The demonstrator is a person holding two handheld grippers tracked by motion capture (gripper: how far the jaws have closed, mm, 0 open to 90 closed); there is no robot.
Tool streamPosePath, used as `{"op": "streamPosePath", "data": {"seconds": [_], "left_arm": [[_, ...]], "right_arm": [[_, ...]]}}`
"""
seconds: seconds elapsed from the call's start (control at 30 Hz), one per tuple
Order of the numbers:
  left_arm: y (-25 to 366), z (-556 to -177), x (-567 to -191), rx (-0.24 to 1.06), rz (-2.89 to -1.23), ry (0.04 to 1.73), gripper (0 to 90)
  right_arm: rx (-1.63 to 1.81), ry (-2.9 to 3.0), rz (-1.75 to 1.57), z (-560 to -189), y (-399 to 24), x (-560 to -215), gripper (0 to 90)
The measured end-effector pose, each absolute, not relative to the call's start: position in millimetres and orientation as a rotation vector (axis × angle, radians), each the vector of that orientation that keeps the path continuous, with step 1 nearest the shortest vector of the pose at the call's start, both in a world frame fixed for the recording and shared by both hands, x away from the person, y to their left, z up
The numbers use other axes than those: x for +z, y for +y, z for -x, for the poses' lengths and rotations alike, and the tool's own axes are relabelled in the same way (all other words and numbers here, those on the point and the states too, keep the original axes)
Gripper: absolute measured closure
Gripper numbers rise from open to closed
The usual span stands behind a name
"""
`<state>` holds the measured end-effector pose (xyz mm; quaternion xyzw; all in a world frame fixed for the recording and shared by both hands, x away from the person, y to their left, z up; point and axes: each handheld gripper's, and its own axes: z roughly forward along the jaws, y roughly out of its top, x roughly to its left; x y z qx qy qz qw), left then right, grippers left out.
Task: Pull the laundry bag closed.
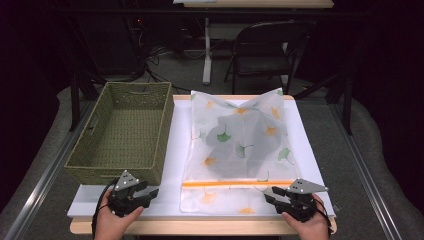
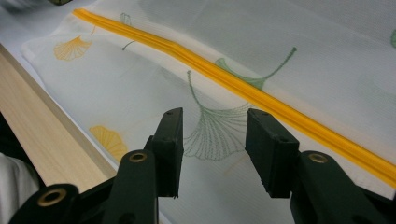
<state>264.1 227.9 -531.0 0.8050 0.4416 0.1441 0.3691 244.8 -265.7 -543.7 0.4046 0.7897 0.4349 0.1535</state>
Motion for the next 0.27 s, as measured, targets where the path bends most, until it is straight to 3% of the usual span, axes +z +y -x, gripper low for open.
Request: {"op": "streamPosePath", "data": {"seconds": [0.27], "left_arm": [[231.0, -266.2, -533.7, 0.358, -2.06, 1.146, 47.7]], "right_arm": [[1.267, 2.242, -1.144, -244.9, -266.0, -543.7, 54.0]]}}
